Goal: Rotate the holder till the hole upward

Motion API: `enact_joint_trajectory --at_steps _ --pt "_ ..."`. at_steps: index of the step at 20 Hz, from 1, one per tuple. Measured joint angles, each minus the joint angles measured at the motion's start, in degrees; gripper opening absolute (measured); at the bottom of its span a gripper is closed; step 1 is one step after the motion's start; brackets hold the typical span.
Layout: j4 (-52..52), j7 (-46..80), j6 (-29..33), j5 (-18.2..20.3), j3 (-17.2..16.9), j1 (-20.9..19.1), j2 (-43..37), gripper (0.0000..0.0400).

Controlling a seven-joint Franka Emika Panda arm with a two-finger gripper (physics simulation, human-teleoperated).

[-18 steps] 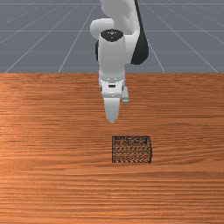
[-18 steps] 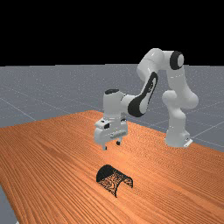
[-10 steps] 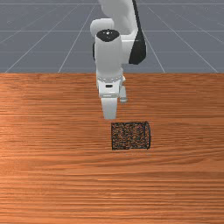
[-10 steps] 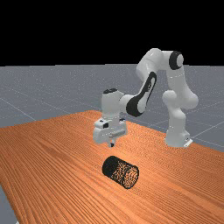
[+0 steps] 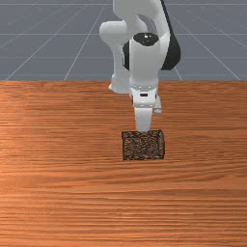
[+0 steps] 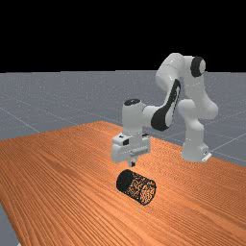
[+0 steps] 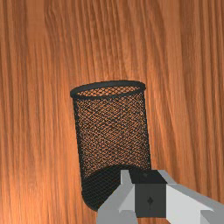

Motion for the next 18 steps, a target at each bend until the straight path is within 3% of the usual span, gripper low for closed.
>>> enact_joint_trajectory --at_steps 8,9,10,11,12,14,17,18 --pt "3.79 10.86 -1.34 -0.95 1.37 6.41 2.37 0.0000" --pt "4.60 12.48 -1.64 -1.09 1.53 7.36 2.87 0.0157" --pt "5.37 13.33 -1.92 -1.26 1.79 8.17 3.34 0.0253" --pt "6.24 14.66 -2.25 -1.39 1.95 9.04 3.88 0.0310" --pt "7.08 15.58 -2.57 -1.55 2.17 9.83 4.40 0.0346" --pt "8.17 15.60 -2.99 -1.85 2.71 10.78 5.07 0.0380" --pt "9.93 15.62 -4.59 -1.78 3.22 11.44 6.04 0.0396" --pt "13.42 14.88 -8.59 -0.90 3.71 11.19 8.29 0.0397"
